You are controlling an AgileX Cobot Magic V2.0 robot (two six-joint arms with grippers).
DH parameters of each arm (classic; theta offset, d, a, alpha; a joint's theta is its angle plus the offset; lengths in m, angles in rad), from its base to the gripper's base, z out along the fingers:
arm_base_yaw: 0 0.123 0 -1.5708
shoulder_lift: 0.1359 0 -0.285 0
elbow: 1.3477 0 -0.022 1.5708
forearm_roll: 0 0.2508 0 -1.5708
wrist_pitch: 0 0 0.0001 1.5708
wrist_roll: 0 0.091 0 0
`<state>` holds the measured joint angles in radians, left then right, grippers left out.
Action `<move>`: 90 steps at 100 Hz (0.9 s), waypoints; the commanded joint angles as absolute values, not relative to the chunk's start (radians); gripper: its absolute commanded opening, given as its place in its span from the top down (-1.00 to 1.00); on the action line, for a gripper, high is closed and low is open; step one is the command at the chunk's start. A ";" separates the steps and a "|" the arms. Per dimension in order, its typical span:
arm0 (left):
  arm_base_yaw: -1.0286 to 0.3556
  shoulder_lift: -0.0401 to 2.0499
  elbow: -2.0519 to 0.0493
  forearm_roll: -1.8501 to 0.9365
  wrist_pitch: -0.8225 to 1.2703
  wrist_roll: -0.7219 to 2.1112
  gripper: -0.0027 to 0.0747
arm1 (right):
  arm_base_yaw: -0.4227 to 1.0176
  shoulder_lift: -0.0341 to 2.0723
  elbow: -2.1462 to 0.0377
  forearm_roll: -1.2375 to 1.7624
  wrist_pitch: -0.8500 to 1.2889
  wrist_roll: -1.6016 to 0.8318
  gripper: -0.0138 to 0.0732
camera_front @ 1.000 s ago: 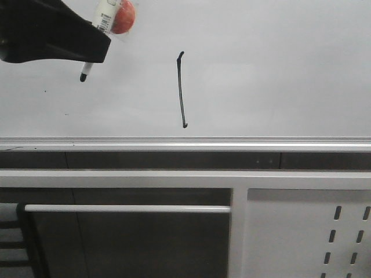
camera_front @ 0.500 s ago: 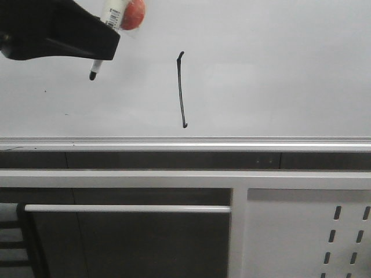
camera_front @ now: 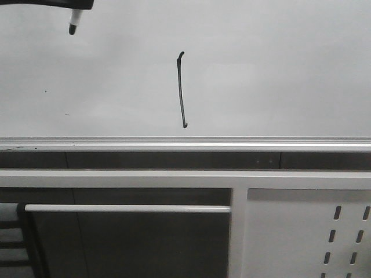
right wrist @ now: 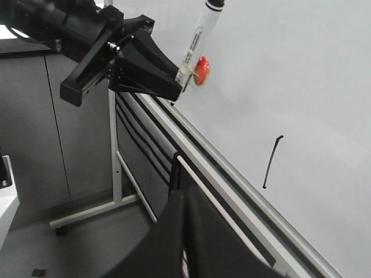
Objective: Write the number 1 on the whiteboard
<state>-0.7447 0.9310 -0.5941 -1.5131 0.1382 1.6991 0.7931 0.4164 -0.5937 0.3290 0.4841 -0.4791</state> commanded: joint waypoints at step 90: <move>-0.886 0.956 -0.399 -0.197 -0.458 -0.028 0.98 | 0.786 0.421 -0.620 0.331 0.418 -0.480 0.80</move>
<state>-0.8878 0.9250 -0.3747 -0.1287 -0.3132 -0.0124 0.7931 0.4164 -0.5937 0.3290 0.4841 -0.4791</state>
